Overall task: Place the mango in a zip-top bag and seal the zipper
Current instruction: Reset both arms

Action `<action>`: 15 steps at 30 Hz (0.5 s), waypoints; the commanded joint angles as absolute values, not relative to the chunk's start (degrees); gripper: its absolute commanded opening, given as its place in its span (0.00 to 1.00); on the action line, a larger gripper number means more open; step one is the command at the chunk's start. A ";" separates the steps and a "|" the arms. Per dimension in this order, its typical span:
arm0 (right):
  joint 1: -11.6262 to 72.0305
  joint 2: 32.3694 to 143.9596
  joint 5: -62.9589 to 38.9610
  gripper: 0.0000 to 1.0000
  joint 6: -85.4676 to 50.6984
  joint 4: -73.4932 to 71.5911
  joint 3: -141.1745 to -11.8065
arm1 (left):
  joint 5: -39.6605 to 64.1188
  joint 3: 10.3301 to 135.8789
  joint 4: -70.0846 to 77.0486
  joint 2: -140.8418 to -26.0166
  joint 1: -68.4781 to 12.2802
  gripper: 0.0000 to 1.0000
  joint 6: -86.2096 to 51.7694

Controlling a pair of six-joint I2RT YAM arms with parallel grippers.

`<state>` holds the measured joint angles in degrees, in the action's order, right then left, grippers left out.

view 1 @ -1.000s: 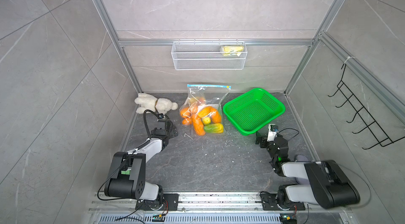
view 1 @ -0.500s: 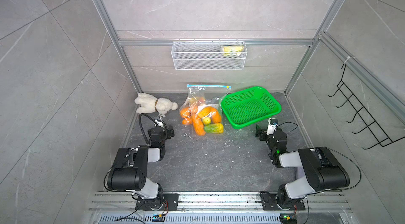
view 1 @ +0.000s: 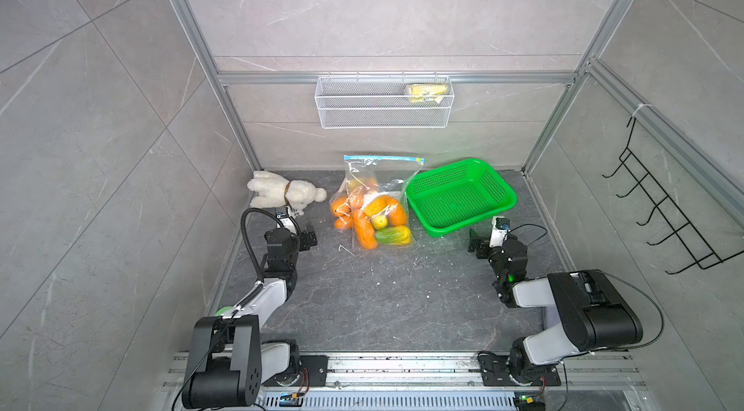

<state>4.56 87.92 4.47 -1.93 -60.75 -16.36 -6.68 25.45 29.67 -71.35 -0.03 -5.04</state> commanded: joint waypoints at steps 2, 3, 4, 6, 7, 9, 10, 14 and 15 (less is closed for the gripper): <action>4.42 88.23 3.78 1.00 -1.66 -62.48 -15.56 | -4.89 26.14 30.11 -71.12 1.31 1.00 -4.95; 4.31 88.24 3.74 1.00 -1.59 -62.61 -15.43 | -4.39 24.91 29.96 -69.67 1.37 1.00 -5.69; 4.42 88.23 3.63 1.00 -1.58 -62.90 -15.30 | -3.78 23.87 28.31 -67.68 1.36 1.00 -6.21; 4.33 88.29 3.52 1.00 -1.52 -63.12 -15.25 | -3.64 19.61 32.10 -67.84 1.34 1.00 -4.08; 4.39 88.25 3.54 1.00 -1.51 -62.77 -15.41 | -6.04 17.45 37.57 -69.57 1.39 1.00 -4.24; 4.37 88.24 3.35 1.00 -1.55 -62.18 -15.73 | -4.23 17.51 41.54 -72.14 1.40 1.00 -0.62; 4.31 88.21 3.34 1.00 -1.48 -62.30 -15.60 | -4.46 17.83 43.81 -74.75 1.33 1.00 0.02; 4.28 88.31 3.95 1.00 -1.65 -62.68 -15.47 | -1.69 20.51 50.58 -86.32 1.63 1.00 1.51; 4.29 88.29 4.17 1.00 -1.72 -62.43 -15.62 | -2.09 19.73 51.11 -86.38 2.32 1.00 0.55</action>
<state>4.51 87.92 3.86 -1.93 -61.54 -16.01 -3.81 18.70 41.74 -84.23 1.41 -1.45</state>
